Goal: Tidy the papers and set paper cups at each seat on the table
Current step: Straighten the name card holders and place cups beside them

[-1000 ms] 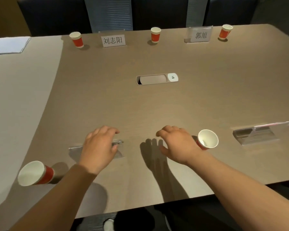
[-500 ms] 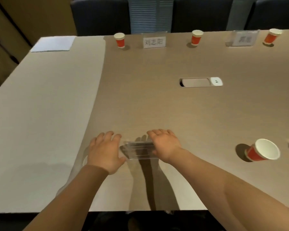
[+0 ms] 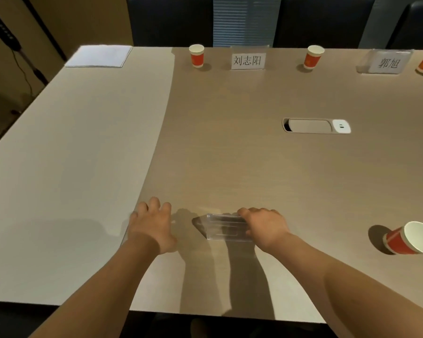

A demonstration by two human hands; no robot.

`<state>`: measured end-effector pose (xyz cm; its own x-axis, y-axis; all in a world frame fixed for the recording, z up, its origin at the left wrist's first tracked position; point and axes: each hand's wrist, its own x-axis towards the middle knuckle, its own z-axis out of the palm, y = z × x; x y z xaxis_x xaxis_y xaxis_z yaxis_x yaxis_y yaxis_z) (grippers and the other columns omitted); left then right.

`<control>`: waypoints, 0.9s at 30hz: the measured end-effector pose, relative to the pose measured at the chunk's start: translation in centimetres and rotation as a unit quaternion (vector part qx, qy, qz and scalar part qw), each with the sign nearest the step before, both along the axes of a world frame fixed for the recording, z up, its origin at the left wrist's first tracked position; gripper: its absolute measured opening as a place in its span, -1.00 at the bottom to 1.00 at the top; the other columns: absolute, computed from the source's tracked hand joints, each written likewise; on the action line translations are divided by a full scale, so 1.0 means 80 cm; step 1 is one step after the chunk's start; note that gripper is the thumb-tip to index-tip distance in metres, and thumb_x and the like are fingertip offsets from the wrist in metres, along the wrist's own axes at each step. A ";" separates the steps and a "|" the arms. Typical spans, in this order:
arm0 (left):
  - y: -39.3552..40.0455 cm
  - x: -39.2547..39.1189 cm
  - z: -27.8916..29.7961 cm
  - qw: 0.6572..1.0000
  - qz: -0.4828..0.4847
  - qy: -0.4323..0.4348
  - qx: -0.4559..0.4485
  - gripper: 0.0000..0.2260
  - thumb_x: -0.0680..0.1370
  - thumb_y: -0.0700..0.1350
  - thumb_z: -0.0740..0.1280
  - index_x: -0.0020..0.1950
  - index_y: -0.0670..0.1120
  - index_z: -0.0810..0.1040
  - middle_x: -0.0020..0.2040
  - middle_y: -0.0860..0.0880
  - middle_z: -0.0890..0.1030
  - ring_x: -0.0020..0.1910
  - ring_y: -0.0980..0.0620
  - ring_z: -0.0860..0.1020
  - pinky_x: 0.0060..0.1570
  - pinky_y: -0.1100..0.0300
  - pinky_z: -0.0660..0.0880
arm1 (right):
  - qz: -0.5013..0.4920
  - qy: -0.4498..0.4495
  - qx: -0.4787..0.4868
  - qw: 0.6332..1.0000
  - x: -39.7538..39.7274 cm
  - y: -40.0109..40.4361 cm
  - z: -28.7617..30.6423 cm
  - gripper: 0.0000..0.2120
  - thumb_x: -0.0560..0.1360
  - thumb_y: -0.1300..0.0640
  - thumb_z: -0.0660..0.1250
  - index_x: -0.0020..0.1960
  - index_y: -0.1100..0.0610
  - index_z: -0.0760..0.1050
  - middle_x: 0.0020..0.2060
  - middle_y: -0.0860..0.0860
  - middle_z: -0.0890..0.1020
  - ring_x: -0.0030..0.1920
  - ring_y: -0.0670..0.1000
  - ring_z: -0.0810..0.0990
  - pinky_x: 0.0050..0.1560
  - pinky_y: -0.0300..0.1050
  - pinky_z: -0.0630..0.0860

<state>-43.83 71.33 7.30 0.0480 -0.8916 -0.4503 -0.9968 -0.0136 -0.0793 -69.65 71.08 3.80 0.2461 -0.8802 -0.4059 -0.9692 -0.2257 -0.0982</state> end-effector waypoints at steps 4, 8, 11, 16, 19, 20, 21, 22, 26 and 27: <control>0.006 0.018 -0.006 0.992 0.111 0.013 0.061 -0.15 0.33 0.25 0.38 0.48 0.17 -0.02 0.53 -0.03 -0.08 0.47 -0.28 0.07 0.27 -0.34 0.32 | -0.002 0.006 -0.012 1.000 0.001 0.003 -0.003 -0.52 0.52 0.14 0.28 0.40 -0.08 0.30 0.21 0.01 0.58 0.19 0.13 0.55 0.15 0.00 0.43; 0.013 0.029 -0.029 0.990 0.110 0.069 0.051 -0.36 0.42 -0.02 0.42 0.42 -0.01 0.21 0.36 -0.11 0.23 0.29 -0.21 0.34 0.17 0.03 0.46 | -0.004 0.004 -0.017 1.000 0.000 0.004 -0.005 -0.52 0.52 0.13 0.28 0.41 -0.09 0.30 0.20 0.00 0.58 0.19 0.12 0.55 0.14 -0.01 0.42; 0.009 0.025 -0.037 0.992 0.066 0.103 0.003 -0.48 0.43 -0.16 0.41 0.34 -0.03 0.31 0.30 -0.11 0.34 0.26 -0.17 0.36 0.10 0.10 0.45 | -0.005 0.003 -0.021 1.000 0.000 0.005 -0.006 -0.52 0.52 0.12 0.29 0.41 -0.09 0.30 0.20 0.00 0.58 0.19 0.12 0.55 0.14 -0.02 0.41; -0.012 0.027 -0.043 0.992 -0.025 0.115 -0.032 -0.31 0.41 -0.27 0.43 0.40 0.26 0.27 0.47 -0.05 0.18 0.42 -0.20 0.23 0.34 -0.02 0.36 | -0.007 -0.002 -0.019 1.000 0.000 0.006 -0.007 -0.52 0.53 0.12 0.29 0.41 -0.10 0.28 0.22 -0.01 0.57 0.20 0.12 0.54 0.16 -0.01 0.41; -0.018 0.030 -0.041 0.987 0.021 0.159 -0.019 -0.33 0.43 -0.11 0.46 0.44 0.22 0.24 0.46 -0.07 0.19 0.40 -0.21 0.26 0.28 0.00 0.42 | -0.006 0.001 -0.019 1.000 -0.002 0.006 -0.007 -0.52 0.53 0.12 0.30 0.40 -0.10 0.29 0.22 -0.01 0.58 0.19 0.12 0.54 0.16 0.00 0.42; -0.018 0.031 -0.043 0.983 0.028 0.180 -0.032 -0.39 0.45 -0.09 0.45 0.43 0.15 0.27 0.42 -0.07 0.25 0.36 -0.20 0.30 0.24 0.03 0.43 | -0.006 0.002 -0.022 1.000 -0.002 0.005 -0.007 -0.52 0.53 0.12 0.30 0.40 -0.11 0.29 0.21 -0.02 0.58 0.19 0.12 0.54 0.15 0.00 0.42; -0.017 0.031 -0.045 0.981 0.019 0.187 -0.044 -0.44 0.46 -0.09 0.43 0.41 0.09 0.30 0.39 -0.07 0.30 0.33 -0.18 0.33 0.22 0.06 0.43 | -0.006 0.003 -0.023 1.000 -0.001 0.006 -0.006 -0.53 0.53 0.12 0.30 0.40 -0.11 0.29 0.21 -0.02 0.58 0.19 0.12 0.54 0.14 -0.01 0.42; -0.016 0.032 -0.047 0.981 -0.002 0.187 -0.051 -0.47 0.48 -0.10 0.42 0.40 0.06 0.32 0.37 -0.06 0.33 0.30 -0.16 0.35 0.21 0.08 0.43 | -0.006 0.003 -0.026 1.000 0.000 0.006 -0.007 -0.53 0.53 0.12 0.30 0.40 -0.11 0.29 0.21 -0.02 0.58 0.19 0.12 0.54 0.14 -0.01 0.41; -0.014 0.036 -0.049 0.976 -0.081 0.198 -0.038 -0.42 0.47 -0.17 0.41 0.43 0.09 0.30 0.41 0.02 0.31 0.33 -0.11 0.31 0.28 0.08 0.39 | -0.013 0.007 -0.026 1.000 0.002 0.008 -0.006 -0.53 0.53 0.13 0.30 0.38 -0.12 0.30 0.20 -0.02 0.59 0.18 0.11 0.54 0.13 -0.01 0.40; -0.014 0.038 -0.048 0.977 -0.086 0.191 -0.037 -0.38 0.46 -0.17 0.43 0.45 0.12 0.28 0.43 0.03 0.29 0.36 -0.11 0.29 0.31 0.06 0.38 | -0.015 0.009 -0.025 1.000 0.003 0.008 -0.006 -0.53 0.53 0.13 0.30 0.38 -0.12 0.30 0.20 -0.02 0.59 0.18 0.11 0.54 0.14 0.00 0.40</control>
<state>-40.76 70.20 3.47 -0.2650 -0.9021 -0.3405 -0.9415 0.1659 0.2934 -69.43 71.75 3.29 0.2133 -0.9059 -0.3660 -0.9769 -0.2015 -0.0706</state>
